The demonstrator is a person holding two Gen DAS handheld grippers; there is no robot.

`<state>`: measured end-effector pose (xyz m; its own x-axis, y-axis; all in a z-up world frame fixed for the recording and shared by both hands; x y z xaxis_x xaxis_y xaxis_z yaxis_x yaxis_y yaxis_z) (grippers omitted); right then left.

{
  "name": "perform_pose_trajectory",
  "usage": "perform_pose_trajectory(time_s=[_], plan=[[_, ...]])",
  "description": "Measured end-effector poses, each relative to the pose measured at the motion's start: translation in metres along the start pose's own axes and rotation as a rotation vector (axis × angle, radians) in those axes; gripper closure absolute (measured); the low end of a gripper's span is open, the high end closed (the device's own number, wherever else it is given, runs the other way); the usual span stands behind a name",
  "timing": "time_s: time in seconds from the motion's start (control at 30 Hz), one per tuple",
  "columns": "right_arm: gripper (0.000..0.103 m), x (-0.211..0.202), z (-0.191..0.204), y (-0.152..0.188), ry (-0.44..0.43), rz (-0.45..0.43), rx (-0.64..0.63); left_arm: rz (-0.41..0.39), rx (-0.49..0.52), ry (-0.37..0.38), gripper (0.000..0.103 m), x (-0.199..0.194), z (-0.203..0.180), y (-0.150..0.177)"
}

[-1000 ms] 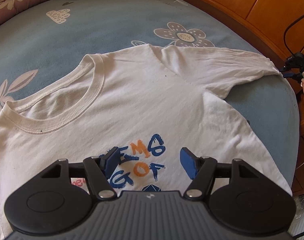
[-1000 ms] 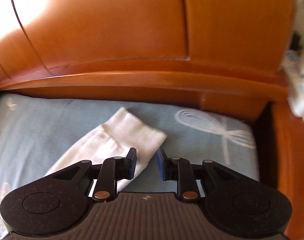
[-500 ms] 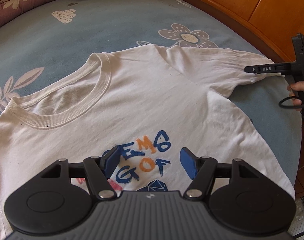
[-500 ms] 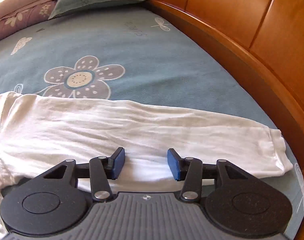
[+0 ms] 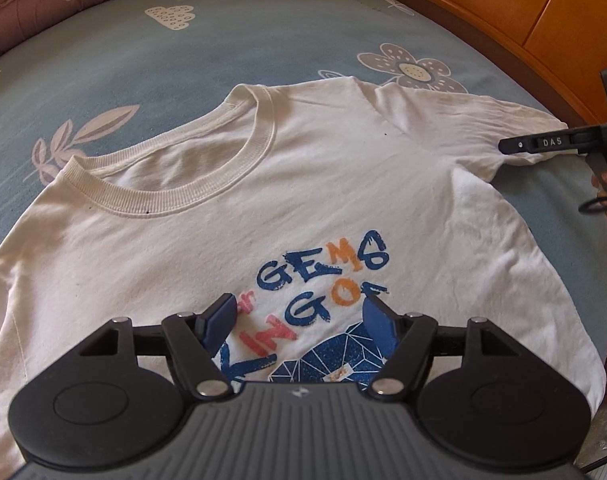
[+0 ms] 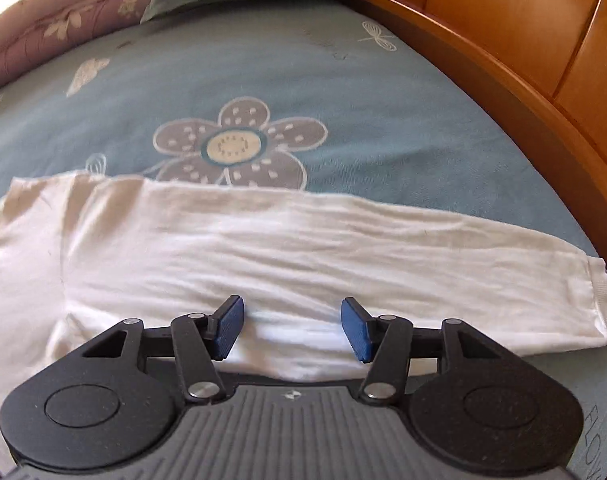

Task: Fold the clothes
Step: 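Open the right tool and release the sleeve cuff, then smooth the sleeve flat along its length with the right tool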

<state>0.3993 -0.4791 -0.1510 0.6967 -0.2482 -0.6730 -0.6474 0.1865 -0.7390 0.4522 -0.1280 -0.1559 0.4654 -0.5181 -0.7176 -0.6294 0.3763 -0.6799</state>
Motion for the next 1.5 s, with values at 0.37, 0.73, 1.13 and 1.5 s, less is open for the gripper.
perform_pose_trajectory(time_s=[0.37,0.73,1.13,1.5], plan=[[0.035,-0.026,-0.111,-0.002,0.173,-0.028,0.369,-0.018,-0.012,0.009,0.030,-0.004,0.003,0.006],[0.039,-0.021,-0.122,-0.012,0.145,-0.011,0.421,-0.029,-0.034,0.006,0.029,-0.007,0.005,0.005],[0.047,0.030,0.129,-0.067,-0.281,-0.021,0.030,-0.069,-0.080,-0.123,0.029,-0.035,0.026,0.010],[0.065,0.080,0.131,-0.080,-0.162,-0.024,0.081,-0.062,-0.183,-0.203,0.029,-0.052,0.051,0.035]])
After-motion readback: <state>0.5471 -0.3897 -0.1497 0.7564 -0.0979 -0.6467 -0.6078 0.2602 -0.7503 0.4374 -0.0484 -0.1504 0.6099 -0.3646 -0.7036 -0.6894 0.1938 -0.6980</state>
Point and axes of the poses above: each gripper's, at about its wrist camera, not at the fingertips, and x roughly the way its jaws point, z to its left, y to its underside, the point moved 7 cm from there along x, roughly the way its jaws point, and after that the axes turned 15 degrees about -z, right-handed, at the moved point
